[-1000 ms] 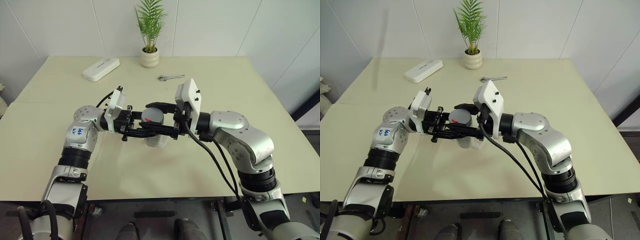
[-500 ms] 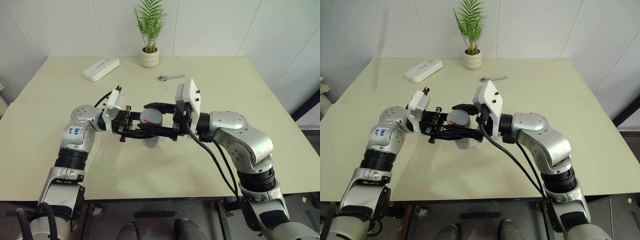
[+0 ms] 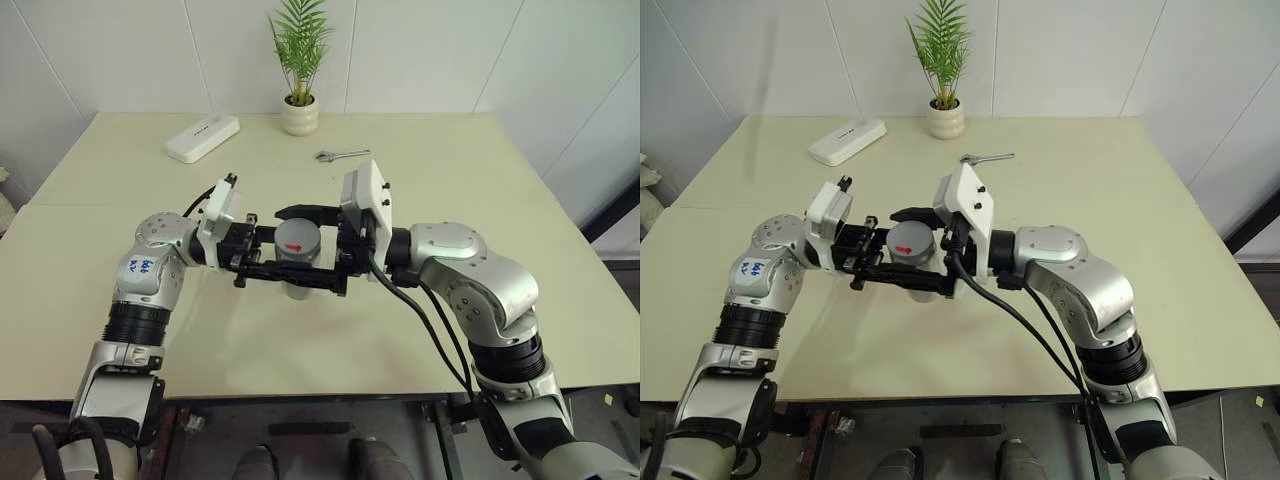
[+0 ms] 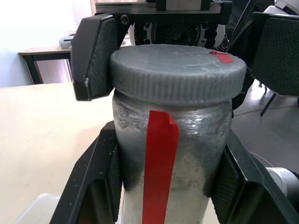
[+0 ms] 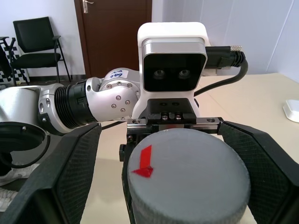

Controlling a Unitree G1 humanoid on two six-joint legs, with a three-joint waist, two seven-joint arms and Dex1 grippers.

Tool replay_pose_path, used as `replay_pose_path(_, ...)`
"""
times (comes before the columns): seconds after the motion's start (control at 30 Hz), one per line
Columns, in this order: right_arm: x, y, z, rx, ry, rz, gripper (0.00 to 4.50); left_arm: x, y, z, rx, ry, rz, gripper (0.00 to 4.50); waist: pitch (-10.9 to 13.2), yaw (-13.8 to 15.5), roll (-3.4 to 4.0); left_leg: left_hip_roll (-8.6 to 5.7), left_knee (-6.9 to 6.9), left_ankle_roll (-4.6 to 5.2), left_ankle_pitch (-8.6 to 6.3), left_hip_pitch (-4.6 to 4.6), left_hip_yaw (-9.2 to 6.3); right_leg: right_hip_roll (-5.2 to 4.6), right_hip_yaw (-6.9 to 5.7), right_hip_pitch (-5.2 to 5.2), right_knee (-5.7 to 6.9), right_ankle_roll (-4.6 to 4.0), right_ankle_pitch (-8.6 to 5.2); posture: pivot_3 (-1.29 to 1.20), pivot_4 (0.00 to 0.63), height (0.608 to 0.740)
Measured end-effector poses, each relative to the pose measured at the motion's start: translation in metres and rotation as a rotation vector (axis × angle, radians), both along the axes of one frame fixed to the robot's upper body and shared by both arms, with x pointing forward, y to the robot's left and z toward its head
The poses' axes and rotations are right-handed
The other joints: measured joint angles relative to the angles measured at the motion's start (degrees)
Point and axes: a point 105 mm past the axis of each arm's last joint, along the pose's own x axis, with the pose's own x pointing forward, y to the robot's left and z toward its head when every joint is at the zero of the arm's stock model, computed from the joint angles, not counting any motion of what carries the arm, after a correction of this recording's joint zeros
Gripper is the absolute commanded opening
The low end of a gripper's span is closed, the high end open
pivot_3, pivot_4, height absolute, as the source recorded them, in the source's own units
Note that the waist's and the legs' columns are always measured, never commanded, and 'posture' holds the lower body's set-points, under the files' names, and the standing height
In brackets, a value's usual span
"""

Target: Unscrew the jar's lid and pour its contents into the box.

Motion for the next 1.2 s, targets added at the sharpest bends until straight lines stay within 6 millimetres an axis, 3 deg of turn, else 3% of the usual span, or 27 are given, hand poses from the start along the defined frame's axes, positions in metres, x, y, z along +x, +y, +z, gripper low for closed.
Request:
replay_pose_path(0.97, 0.004, 0.003, 0.012, -0.019, -0.066, 0.015, 4.22, 0.001, 0.009, 0.003, 0.0, 0.012, 0.024, 2.0, 0.0, 0.0, 0.0, 0.01, 0.03, 0.0, 0.0, 0.0, 0.0, 0.0, 0.0, 0.0, 0.02, 0.0, 0.0, 0.0, 0.15, 0.74)
replay_pose_path(1.2, 0.013, 0.003, 0.011, -0.026, -0.057, 0.001, 4.22, 0.001, 0.009, 0.002, 0.001, 0.016, 0.026, 2.0, 0.0, -0.06, 0.0, 0.01, 0.03, 0.0, 0.0, 0.0, 0.0, 0.01, 0.0, 0.0, 0.02, 0.0, 0.0, 0.0, 0.15, 0.74)
